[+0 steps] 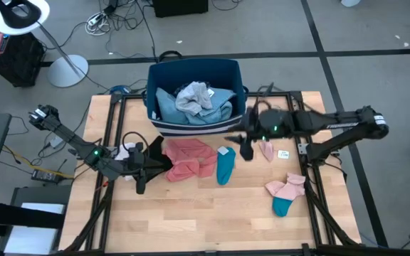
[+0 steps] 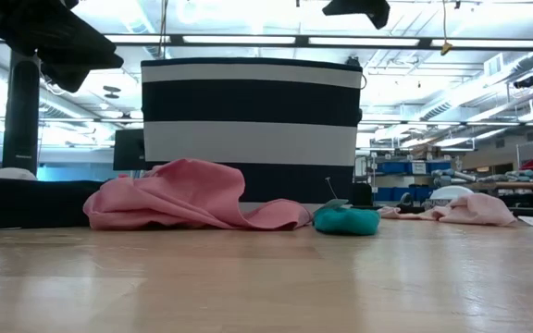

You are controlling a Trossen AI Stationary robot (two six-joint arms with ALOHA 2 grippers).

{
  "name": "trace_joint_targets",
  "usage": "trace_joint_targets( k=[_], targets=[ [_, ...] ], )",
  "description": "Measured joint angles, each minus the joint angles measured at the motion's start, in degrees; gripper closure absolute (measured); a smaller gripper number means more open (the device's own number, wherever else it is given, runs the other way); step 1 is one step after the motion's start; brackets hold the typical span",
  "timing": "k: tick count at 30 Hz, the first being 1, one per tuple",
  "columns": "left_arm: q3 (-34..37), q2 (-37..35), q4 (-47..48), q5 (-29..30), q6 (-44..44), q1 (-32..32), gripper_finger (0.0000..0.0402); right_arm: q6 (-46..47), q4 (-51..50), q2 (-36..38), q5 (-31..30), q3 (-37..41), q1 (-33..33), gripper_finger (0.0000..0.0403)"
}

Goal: Sort clothes
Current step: Put the pink underwear into the blue bin

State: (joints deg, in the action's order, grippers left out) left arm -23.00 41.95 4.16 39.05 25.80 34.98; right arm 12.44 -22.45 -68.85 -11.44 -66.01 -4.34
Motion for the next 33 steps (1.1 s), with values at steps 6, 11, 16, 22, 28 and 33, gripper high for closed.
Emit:
trace_joint_targets(
  k=[6,11,16,22,28,33],
  targets=[
    [0.0,0.0,0.0,0.0,0.0,0.0,0.0285,-0.08,10.19,-1.45,-0.91,7.12,-5.43,0.0255],
    [0.0,0.02,-0.07,-0.02,0.0,0.01,0.0285,-0.05,19.37,-2.57,-1.21,13.12,-6.76,0.0255],
    [0.0,0.02,-0.28,-0.11,0.44,0.0,0.0285,0.03,28.3,-7.22,-1.21,17.06,-6.95,0.0255],
    [0.0,0.02,0.76,-0.84,1.88,0.0,0.0285,-0.86,41.45,-17.93,-1.17,17.91,-6.95,0.0259],
    [0.0,0.04,1.74,-3.79,3.29,0.02,0.0285,-3.29,57.79,-28.56,-1.01,17.91,-6.2,0.0257],
    [0.0,0.04,1.9,-3.8,3.16,0.01,0.0285,-3.08,66.09,-35.01,-1.01,17.91,-4.94,0.0256]
  ],
)
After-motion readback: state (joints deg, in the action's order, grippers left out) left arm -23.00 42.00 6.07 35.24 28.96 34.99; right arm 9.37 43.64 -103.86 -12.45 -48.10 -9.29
